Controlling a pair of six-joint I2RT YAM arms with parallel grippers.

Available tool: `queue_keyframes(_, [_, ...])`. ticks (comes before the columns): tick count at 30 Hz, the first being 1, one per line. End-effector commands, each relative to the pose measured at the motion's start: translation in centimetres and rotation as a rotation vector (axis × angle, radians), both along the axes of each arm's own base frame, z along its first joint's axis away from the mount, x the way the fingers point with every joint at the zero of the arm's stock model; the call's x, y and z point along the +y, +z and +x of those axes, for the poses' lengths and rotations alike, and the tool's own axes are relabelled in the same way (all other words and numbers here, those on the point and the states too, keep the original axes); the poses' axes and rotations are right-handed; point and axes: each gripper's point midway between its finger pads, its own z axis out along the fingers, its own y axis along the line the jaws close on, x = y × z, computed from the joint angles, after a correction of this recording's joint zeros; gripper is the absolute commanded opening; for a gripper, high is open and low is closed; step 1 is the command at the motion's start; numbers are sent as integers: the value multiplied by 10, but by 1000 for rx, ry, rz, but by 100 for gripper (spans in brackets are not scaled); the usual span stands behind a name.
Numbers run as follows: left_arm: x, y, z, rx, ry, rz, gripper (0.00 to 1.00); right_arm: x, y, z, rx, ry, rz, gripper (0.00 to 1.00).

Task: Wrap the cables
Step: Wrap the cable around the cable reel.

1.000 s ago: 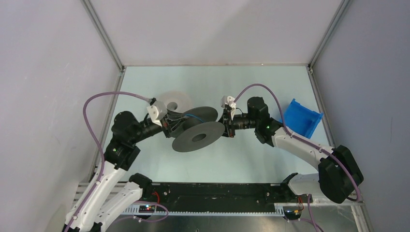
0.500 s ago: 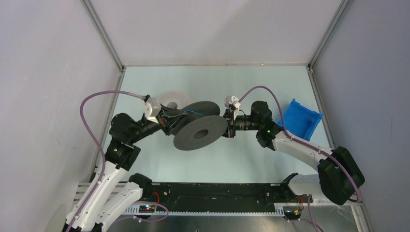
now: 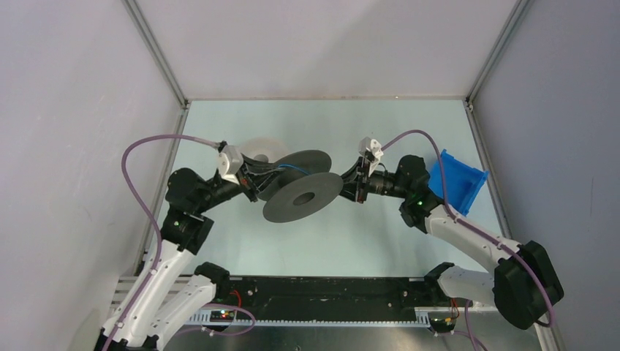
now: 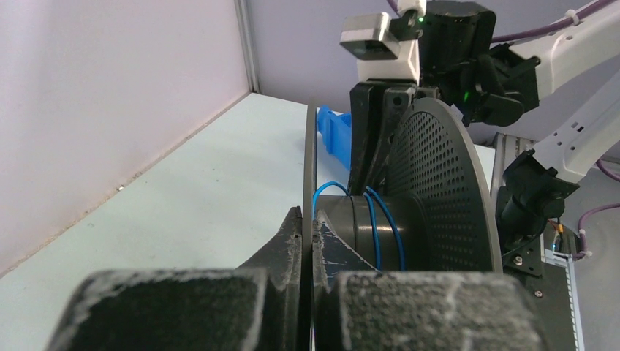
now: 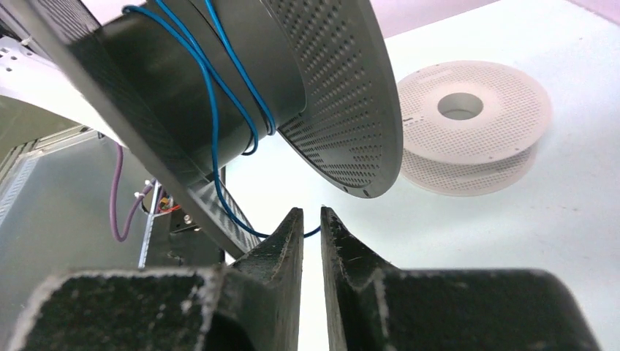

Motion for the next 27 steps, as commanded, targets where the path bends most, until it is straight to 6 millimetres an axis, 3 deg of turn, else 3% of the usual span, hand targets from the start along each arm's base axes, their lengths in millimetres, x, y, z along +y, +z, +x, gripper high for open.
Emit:
queue_keyframes(1, [5, 17, 10, -109, 38, -12, 0, -11, 20, -5, -62, -3, 28, 20])
queue_keyframes(13, [-1, 18, 1, -100, -41, 1, 0, -45, 20, 4, -157, -126, -51, 28])
queue_keyframes(27, [-11, 16, -13, -70, -161, 19, 0, -65, 53, 0, -464, -209, -68, 36])
